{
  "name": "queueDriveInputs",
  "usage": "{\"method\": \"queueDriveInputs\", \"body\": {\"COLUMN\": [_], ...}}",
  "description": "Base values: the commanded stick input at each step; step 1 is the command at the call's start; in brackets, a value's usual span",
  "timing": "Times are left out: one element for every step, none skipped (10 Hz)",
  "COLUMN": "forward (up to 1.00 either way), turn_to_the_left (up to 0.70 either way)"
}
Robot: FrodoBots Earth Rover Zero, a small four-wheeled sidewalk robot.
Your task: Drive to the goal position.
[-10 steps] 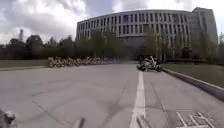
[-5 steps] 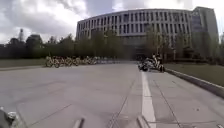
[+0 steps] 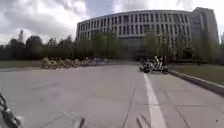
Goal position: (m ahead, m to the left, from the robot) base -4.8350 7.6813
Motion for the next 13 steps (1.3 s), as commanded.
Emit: {"method": "queueDriveInputs", "body": {"forward": [0.7, 0.7, 0.7, 0.7, 0.7, 0.7, 0.7, 0.7, 0.7, 0.7, 0.7, 0.7, 0.7], "turn_to_the_left": [0.25, 0.29, 0.33, 0.29, 0.18, 0.06, 0.0, 0.0, 0.0, 0.0, 0.0, 0.0, 0.0]}}
